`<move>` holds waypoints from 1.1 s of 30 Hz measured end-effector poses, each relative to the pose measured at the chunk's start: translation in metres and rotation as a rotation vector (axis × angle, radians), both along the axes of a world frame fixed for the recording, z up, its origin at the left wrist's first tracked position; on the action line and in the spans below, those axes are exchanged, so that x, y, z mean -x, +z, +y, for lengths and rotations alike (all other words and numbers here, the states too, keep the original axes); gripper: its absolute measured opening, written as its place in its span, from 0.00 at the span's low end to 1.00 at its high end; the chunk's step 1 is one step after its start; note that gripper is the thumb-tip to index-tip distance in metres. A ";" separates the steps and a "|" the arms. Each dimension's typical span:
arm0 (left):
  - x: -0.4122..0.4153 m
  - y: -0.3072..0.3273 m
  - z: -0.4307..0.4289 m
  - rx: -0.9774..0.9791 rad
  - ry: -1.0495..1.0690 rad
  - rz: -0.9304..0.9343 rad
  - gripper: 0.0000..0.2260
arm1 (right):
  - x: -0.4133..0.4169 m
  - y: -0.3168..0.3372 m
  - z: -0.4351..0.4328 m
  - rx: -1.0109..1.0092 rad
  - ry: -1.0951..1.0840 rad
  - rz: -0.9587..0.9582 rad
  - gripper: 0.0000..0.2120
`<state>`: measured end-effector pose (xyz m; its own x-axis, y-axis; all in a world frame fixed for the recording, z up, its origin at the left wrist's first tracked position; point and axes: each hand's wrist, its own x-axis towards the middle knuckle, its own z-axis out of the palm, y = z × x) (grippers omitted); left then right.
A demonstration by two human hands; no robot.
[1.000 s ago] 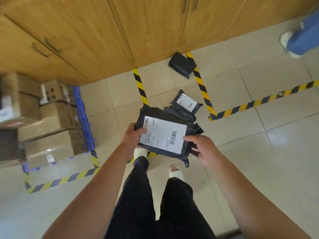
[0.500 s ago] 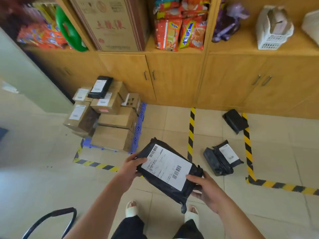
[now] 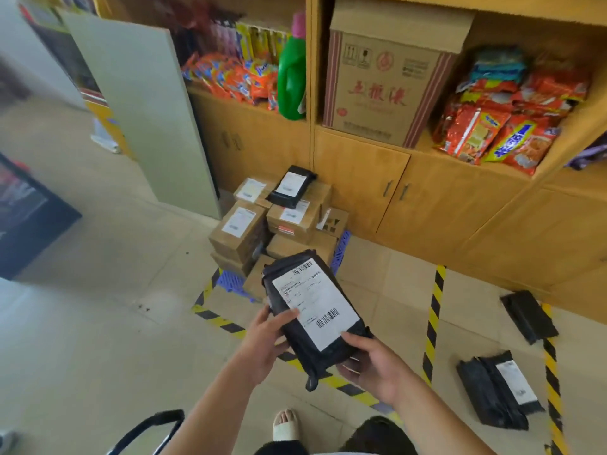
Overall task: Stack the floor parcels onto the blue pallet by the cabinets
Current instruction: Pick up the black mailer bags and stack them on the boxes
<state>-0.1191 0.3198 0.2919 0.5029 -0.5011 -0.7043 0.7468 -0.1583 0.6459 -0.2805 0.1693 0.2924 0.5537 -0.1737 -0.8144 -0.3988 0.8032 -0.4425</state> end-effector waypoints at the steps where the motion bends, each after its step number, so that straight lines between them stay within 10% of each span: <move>1: -0.012 -0.002 0.007 -0.012 -0.002 0.011 0.22 | -0.016 -0.002 0.010 -0.021 0.017 0.019 0.19; 22: -0.318 -0.043 0.012 -0.240 -0.068 0.045 0.18 | -0.326 -0.045 -0.029 0.001 0.504 0.081 0.17; 33: -0.427 -0.073 -0.028 -0.189 -0.335 0.320 0.26 | -0.420 -0.062 -0.034 0.081 0.260 0.238 0.12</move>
